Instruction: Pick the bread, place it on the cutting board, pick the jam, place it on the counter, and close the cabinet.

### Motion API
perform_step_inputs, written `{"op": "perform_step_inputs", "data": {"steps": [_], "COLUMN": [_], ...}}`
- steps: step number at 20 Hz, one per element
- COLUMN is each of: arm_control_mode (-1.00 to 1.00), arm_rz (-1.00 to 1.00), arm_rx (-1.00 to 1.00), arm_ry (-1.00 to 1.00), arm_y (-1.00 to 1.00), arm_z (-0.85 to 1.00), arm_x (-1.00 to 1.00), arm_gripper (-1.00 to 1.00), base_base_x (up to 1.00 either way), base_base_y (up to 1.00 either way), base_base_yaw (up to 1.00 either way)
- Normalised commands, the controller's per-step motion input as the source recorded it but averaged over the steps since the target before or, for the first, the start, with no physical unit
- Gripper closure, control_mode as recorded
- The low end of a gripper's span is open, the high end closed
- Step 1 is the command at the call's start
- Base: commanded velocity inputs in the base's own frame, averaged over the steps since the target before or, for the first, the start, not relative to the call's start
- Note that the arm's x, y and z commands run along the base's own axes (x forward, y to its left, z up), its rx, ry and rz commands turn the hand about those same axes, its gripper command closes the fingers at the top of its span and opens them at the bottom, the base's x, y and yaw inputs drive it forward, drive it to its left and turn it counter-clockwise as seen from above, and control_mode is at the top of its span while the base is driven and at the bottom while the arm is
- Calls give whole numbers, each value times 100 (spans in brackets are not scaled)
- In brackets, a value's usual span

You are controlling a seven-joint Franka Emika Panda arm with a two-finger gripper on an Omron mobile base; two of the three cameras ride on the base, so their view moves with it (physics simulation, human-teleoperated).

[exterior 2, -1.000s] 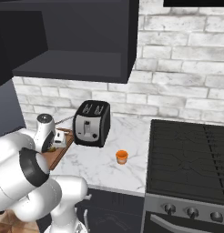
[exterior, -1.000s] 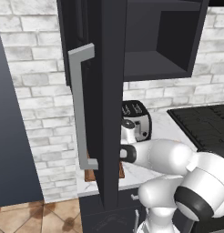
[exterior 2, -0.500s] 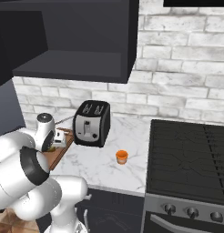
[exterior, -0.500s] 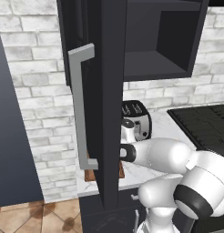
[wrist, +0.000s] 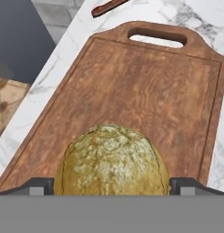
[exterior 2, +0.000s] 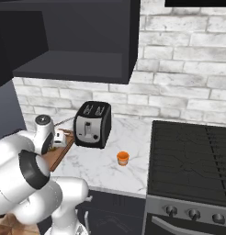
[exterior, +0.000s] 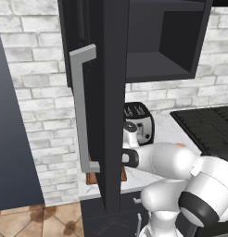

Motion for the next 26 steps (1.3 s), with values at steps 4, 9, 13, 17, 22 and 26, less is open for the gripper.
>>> {"op": "perform_step_inputs", "data": {"steps": [4,9,13,17,22,26], "arm_control_mode": [-100,-100,-100,-100,-100,-100], "arm_rz": [0,0,-1,0,-2,-3], "arm_rx": [-2,-1,0,0,0,0], "arm_ry": [-17,-7,6,21,16,0], "arm_y": [0,0,2,1,0,0], "arm_z": [7,0,0,0,3,33], "arm_x": [-3,-5,0,0,0,-9], "arm_gripper": [-100,-100,-100,-100,-100,-100], "base_base_x": [0,0,0,0,0,0], "base_base_y": [0,0,0,0,0,0], "base_base_yaw": [0,0,0,0,0,0]}}
